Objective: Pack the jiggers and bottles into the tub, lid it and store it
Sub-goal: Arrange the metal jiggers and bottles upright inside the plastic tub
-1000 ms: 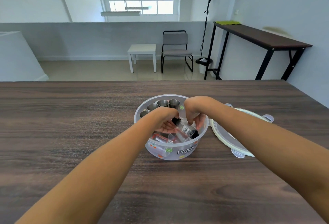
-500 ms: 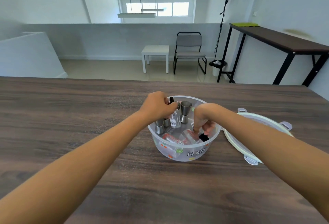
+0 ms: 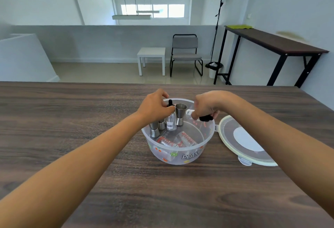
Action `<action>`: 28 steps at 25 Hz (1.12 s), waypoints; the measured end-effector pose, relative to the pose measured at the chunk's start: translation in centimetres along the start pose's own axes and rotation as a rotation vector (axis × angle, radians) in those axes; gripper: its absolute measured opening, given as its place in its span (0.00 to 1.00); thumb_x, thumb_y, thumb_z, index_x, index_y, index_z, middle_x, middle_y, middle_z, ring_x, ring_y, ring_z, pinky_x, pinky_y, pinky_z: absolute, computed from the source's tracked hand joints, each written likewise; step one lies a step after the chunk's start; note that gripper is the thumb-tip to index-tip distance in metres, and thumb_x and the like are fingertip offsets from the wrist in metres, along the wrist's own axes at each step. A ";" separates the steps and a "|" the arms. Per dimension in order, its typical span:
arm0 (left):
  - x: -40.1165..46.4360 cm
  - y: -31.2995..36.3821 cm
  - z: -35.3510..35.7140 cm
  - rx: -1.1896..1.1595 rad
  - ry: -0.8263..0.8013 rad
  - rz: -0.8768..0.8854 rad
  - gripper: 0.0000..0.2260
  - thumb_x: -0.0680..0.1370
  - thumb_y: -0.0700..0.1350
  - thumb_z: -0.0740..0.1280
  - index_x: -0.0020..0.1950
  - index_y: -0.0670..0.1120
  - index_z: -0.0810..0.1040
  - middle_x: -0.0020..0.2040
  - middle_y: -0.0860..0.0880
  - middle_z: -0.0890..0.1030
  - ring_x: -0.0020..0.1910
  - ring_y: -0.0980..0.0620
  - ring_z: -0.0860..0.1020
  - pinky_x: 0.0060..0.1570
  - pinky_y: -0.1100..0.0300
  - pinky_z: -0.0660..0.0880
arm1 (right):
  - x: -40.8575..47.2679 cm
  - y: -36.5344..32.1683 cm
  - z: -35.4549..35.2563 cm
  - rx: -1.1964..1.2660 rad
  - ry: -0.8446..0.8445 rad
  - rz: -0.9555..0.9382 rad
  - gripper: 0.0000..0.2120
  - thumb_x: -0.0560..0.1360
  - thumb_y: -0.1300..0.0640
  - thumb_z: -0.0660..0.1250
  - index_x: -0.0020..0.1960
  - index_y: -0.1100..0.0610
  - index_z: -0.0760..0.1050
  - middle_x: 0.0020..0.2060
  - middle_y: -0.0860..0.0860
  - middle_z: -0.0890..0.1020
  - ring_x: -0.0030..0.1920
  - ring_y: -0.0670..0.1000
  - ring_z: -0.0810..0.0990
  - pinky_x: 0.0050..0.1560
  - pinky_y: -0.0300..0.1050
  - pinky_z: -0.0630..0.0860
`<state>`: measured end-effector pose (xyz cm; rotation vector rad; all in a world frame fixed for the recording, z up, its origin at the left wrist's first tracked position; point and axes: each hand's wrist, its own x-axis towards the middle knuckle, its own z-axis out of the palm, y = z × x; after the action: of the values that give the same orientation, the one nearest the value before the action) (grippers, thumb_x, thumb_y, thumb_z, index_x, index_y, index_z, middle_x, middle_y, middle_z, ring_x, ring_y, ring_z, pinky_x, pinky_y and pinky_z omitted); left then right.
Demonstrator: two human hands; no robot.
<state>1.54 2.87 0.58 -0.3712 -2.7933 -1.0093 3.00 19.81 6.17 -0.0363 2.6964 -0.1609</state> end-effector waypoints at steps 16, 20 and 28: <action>3.8 2.6 4.6 0.284 -0.129 0.220 0.10 0.72 0.50 0.69 0.50 0.49 0.82 0.44 0.50 0.84 0.53 0.46 0.72 0.57 0.52 0.71 | -2.9 3.6 0.9 0.296 0.168 -0.067 0.09 0.72 0.63 0.67 0.51 0.62 0.81 0.46 0.58 0.86 0.37 0.52 0.84 0.45 0.42 0.80; 4.3 2.9 5.5 0.384 -0.087 0.253 0.09 0.71 0.49 0.68 0.46 0.46 0.81 0.42 0.48 0.83 0.49 0.44 0.75 0.55 0.51 0.70 | -3.1 4.0 1.1 0.311 0.276 -0.063 0.05 0.67 0.63 0.72 0.43 0.63 0.80 0.35 0.56 0.85 0.28 0.48 0.80 0.37 0.37 0.77; 3.0 3.4 2.4 0.325 -0.180 0.176 0.17 0.69 0.47 0.71 0.56 0.45 0.76 0.50 0.47 0.79 0.55 0.45 0.74 0.55 0.54 0.72 | -1.9 3.4 0.7 0.260 0.368 -0.091 0.07 0.69 0.66 0.68 0.46 0.67 0.82 0.41 0.61 0.86 0.36 0.55 0.84 0.45 0.46 0.82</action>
<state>-0.46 7.54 1.47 -0.6764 -2.9468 -0.4946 5.05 23.22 5.95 -0.0554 3.0145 -0.5975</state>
